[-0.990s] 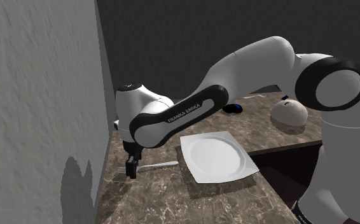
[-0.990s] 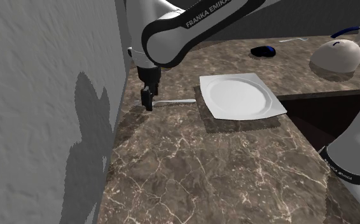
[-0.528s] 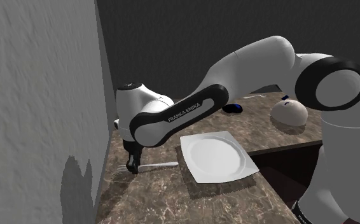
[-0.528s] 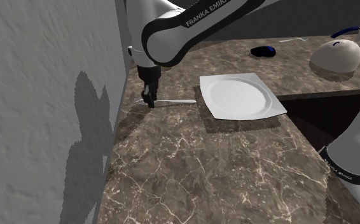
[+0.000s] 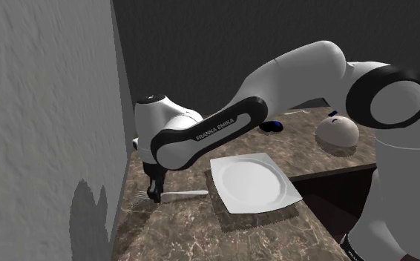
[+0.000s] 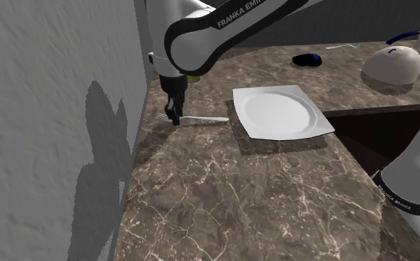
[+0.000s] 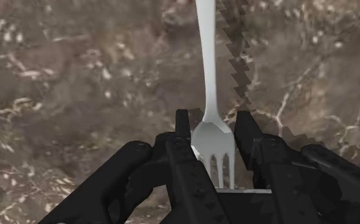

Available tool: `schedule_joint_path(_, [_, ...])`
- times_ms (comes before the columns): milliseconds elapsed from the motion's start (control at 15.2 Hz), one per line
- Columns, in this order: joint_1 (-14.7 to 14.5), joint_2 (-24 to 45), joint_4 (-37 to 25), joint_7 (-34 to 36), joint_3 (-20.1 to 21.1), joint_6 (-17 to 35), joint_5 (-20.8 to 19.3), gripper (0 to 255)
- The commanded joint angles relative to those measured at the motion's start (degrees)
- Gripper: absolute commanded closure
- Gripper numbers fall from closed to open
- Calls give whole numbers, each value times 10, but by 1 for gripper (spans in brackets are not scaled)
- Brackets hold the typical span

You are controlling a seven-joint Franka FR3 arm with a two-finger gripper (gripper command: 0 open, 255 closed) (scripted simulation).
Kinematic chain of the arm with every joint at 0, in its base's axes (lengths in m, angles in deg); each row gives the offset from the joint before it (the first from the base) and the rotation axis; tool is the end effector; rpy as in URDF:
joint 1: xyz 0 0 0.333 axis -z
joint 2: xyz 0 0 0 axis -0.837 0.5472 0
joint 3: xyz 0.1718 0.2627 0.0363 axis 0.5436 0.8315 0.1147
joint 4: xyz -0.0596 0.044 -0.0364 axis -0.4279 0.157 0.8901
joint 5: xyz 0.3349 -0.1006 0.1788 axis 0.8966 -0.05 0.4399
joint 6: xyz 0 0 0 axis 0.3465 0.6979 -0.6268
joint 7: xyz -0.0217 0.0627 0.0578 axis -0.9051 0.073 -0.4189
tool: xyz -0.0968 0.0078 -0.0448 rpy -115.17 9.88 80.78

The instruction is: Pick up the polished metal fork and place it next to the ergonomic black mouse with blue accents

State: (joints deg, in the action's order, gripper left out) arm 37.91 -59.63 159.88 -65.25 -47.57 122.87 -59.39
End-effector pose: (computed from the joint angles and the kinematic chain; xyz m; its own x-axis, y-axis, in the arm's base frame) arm 0.5518 0.3606 0.3506 0.7078 0.7050 0.0439 0.7061 -0.7079 -0.0174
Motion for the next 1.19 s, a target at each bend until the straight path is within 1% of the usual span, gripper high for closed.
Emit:
schedule_joint_path(0, [1, -6, -5, -1, 1, -11, 2, 255])
schedule_joint_path(1122, [3, -47, -80, -9, 8, -126, 17, 255])
